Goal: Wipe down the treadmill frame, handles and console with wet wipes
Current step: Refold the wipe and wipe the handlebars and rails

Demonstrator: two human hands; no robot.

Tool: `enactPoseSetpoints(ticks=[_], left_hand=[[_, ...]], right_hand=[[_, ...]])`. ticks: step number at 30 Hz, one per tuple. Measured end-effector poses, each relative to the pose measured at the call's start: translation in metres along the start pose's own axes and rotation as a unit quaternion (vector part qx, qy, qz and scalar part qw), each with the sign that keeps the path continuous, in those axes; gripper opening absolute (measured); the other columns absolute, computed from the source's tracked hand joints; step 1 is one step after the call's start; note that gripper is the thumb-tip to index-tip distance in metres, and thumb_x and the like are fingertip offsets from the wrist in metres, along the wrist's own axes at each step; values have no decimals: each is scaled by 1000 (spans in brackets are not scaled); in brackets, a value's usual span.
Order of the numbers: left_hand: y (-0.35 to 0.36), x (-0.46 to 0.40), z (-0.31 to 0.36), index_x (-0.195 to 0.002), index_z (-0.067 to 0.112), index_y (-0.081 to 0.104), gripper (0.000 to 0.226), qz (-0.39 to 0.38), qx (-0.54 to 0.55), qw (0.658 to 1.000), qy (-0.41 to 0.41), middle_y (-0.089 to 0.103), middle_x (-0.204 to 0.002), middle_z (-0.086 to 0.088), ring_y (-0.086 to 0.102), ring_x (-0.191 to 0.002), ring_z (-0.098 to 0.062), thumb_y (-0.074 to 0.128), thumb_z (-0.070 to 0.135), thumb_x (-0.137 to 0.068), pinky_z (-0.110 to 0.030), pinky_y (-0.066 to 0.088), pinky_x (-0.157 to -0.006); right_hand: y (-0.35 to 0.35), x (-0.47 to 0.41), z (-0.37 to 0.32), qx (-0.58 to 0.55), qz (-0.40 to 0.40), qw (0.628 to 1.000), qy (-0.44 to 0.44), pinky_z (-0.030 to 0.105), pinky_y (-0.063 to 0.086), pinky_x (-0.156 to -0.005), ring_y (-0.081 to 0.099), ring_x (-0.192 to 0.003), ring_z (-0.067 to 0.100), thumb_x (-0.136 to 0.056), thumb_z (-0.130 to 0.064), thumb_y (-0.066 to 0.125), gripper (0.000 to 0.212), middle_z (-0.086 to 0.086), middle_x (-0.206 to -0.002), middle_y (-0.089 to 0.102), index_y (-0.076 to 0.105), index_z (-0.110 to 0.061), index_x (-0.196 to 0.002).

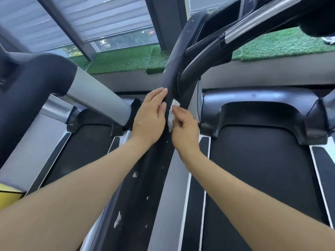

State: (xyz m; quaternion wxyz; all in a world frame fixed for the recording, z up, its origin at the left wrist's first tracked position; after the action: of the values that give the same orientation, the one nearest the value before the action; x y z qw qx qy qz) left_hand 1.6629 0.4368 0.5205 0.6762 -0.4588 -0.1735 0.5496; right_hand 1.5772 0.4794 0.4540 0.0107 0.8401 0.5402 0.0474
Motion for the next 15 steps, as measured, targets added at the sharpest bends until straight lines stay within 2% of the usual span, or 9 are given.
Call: enactPoseSetpoints(ticks=[3,7,10,13,15], left_hand=[[0,-1,-1,-137,10,49,39,0,14,1000,-2,44,-141,4,35,-119,7,41,6,-98,4,20,-98],[1,-1,-2,-137,10,48,40,-2,8,1000,0,44,-141,4,36,-122,4,41,6,-98,5,19,-97],[0,-1,-1,-137,11,49,39,-1,8,1000,-3,45,-141,5,37,-123,3,41,7,-98,6,18,-95],[0,-1,-1,-137,12,49,39,-1,17,1000,-8,44,-140,7,37,-121,5,41,8,-99,5,20,-95],[0,-1,-1,-137,12,49,39,0,18,1000,-8,44,-140,8,37,-119,6,41,9,-98,6,20,-94]], right_hand=[[2,15,-8,7,-23,999,-45,-7,29,-85,45,-101,-13,-95,4,44,40,-15,-121,47,56,-11,-130],[3,-19,-14,26,19,998,-45,-6,28,-86,46,-111,2,-96,3,44,39,-1,-132,50,55,-9,-131],[5,-16,-13,34,18,998,-45,-4,30,-88,46,-114,4,-96,4,42,41,0,-135,49,53,-10,-133],[9,17,-15,21,-7,997,-74,16,40,-101,48,-116,6,-98,0,43,40,-2,-132,48,51,-12,-134],[8,21,-13,7,-9,996,-87,23,42,-102,50,-115,9,-97,0,44,39,-2,-131,48,52,-11,-134]])
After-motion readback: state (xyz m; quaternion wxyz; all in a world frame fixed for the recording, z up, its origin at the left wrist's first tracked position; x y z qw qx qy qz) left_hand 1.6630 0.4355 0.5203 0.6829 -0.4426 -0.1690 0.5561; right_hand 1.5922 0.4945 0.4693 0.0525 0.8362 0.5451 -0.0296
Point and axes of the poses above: each hand's wrist, its own x-axis away from the middle knuckle, its own y-axis out of the palm, z = x × y, the point moved 6 cm from there along -x, towards the middle knuckle
